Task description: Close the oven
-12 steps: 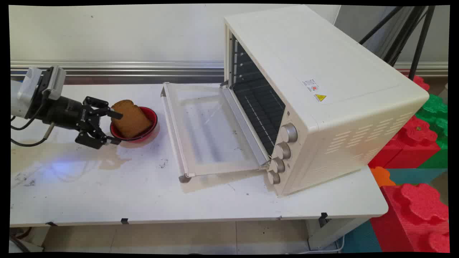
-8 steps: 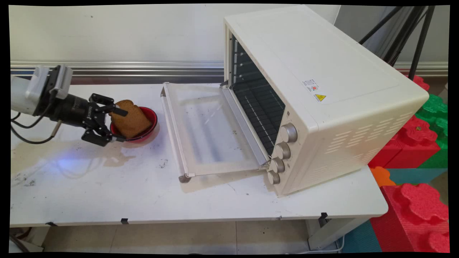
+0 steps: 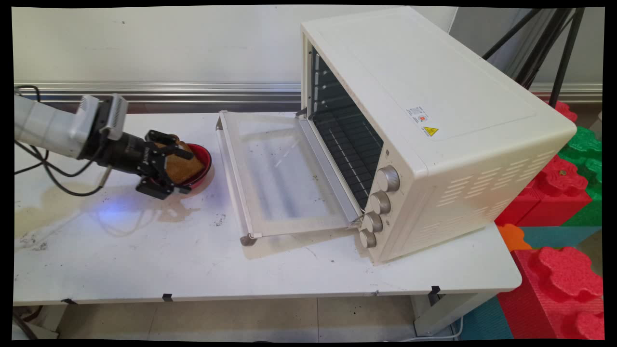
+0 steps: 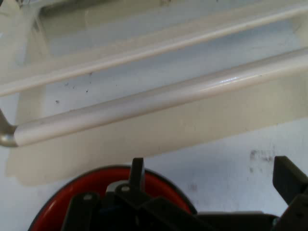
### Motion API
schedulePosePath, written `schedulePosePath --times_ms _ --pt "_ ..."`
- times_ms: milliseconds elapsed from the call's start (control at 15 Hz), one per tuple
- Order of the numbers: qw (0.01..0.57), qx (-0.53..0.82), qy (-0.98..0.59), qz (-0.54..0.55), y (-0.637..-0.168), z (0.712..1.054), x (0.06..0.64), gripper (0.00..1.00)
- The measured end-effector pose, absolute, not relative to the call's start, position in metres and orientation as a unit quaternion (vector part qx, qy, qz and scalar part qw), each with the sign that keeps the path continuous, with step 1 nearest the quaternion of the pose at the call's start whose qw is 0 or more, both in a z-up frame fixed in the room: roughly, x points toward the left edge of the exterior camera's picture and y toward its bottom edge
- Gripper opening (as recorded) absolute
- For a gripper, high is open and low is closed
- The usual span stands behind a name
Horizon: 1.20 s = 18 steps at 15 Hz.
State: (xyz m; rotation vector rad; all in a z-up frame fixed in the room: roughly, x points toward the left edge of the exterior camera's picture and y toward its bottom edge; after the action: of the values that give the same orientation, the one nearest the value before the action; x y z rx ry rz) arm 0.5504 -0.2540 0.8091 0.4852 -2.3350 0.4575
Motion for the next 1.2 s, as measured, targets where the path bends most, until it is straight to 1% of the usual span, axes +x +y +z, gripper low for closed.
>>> schedulePosePath --times_ms 667,1200 --pt "0.362 0.199 -0.897 0.158 -0.274 0.778 0.508 1.00" --pt "0.356 0.205 -0.899 0.152 -0.279 0.760 0.497 1.00"
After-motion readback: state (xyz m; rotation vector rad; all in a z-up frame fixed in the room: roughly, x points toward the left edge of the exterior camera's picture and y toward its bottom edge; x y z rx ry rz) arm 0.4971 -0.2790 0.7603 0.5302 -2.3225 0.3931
